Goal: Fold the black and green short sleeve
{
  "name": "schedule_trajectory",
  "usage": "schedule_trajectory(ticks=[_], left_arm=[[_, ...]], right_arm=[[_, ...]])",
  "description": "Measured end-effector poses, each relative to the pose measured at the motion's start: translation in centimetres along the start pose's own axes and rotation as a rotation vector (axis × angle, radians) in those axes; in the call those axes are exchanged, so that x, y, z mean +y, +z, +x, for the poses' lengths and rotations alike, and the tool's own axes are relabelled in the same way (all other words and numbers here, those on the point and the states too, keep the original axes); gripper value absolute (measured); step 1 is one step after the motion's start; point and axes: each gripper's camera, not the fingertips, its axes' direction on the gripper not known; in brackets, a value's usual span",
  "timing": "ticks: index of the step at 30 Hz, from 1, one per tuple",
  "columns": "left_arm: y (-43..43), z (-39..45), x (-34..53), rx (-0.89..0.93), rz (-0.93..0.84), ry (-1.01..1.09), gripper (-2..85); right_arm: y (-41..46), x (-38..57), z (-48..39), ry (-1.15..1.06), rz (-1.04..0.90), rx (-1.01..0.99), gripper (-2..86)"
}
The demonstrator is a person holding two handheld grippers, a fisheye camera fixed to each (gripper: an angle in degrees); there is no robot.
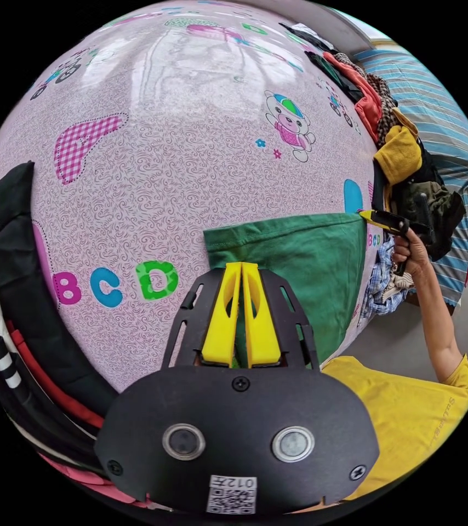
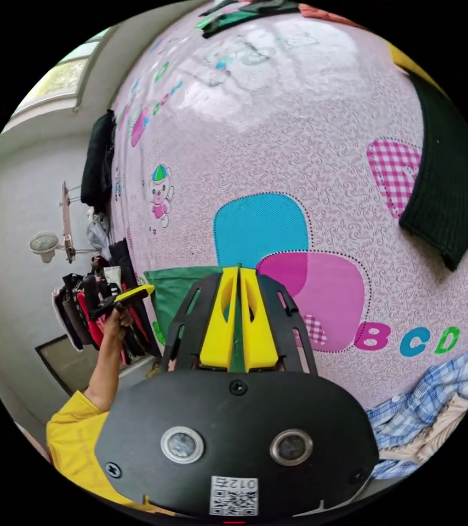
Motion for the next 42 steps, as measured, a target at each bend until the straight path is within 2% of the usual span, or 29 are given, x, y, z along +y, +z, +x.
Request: schedule_trajectory(ticks=[3,7,13,16,20,22,27,32,42], left_arm=[[-0.3,-0.7,0.2,0.047,0.014,-0.012,0.3],[-0.6,-1.7,0.5,0.114,0.03,-0.029,0.4],[-2.7,-1.4,1.1,0.043,0.092,-0.021,0.4],[-4.2,-1.2,1.3,0.046,0.144,-0.014,0.4],[-3.5,-1.8,0.4,0.021,0.068,-0.052,0.4],[-3.3,-2.1,0.3,0.014,0.051,-0.058,0.3],[-6.0,-3.3,2.3,0.04,0.151,-0.125,0.3],[-6.5,-4.6,5.3,0.11,0.145,-0.204,0.4],[-3.8,-4.9,5.1,0.142,0.083,-0.22,0.2]], right_arm=[[-1.5,0.9,0.7,-0.089,0.101,-0.125,1.7],[-0.6,1.5,3.9,0.017,0.064,-0.072,2.0],[-3.3,4.7,1.6,-0.035,0.282,0.047,2.5],[-1.6,5.3,-0.5,-0.127,0.208,0.051,2.9],[2.4,4.5,-1.2,-0.106,0.097,0.149,3.4],[2.6,4.6,-1.4,-0.11,0.13,0.17,2.7],[3.1,5.9,-1.7,-0.097,0.14,0.156,2.1],[2.1,11.2,-4.9,-0.202,0.263,0.162,1.4],[9.8,15.9,-13.0,-0.395,0.14,0.148,0.8]])
